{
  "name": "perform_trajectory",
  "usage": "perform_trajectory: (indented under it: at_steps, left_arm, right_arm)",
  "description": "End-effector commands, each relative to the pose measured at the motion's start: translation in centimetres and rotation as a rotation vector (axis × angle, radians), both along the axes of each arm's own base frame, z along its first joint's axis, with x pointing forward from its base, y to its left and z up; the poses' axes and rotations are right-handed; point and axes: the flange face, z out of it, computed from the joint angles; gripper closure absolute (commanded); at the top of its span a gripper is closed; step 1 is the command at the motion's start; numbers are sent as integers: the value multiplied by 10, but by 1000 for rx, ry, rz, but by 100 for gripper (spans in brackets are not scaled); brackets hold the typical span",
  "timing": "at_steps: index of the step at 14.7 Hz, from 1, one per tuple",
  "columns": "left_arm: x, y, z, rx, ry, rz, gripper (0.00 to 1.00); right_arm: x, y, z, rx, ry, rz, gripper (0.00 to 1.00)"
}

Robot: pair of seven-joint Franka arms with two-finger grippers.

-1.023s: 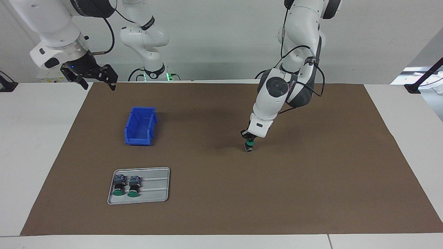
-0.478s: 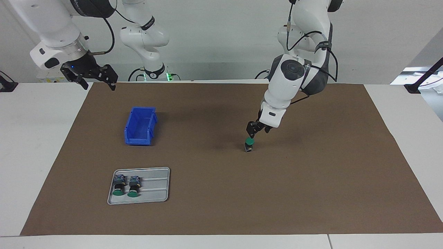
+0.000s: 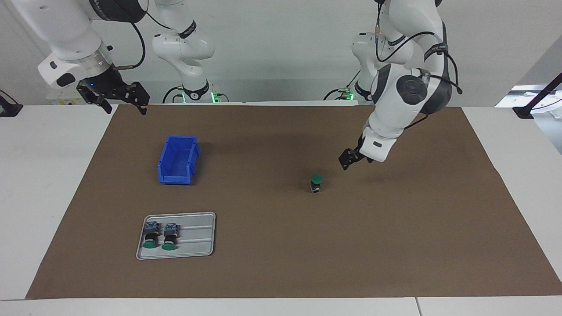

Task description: Place and press button with both arms

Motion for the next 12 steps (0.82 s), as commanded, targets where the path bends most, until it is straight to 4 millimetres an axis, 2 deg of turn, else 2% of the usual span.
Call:
perform_trajectory:
  at_steps: [1,3,4,6,8,9,12]
  left_arm:
    - [-8,55,26,4,29,-64,1]
    - [-12,94,43,16,40,-96,0]
    - [-15,103,48,32,44,-111,0]
    - [-24,114,61,83,49,-121,0]
    - [-33,117,73,98,59,-143,0]
    - [-38,118,80,98,58,-146,0]
    - [-47,129,102,97,63,-129,0]
  right_arm:
    - [-8,-1,0,8,-2,19,1]
    - [-13,0,-2,10,36,20,1]
    - [-16,2,-3,12,62,28,1]
    - [-11,11,-1,49,36,78,1]
    - [-4,61,2,75,-15,156,1]
    - [0,88,-3,79,-16,161,1]
    - [9,202,-12,115,-73,99,1]
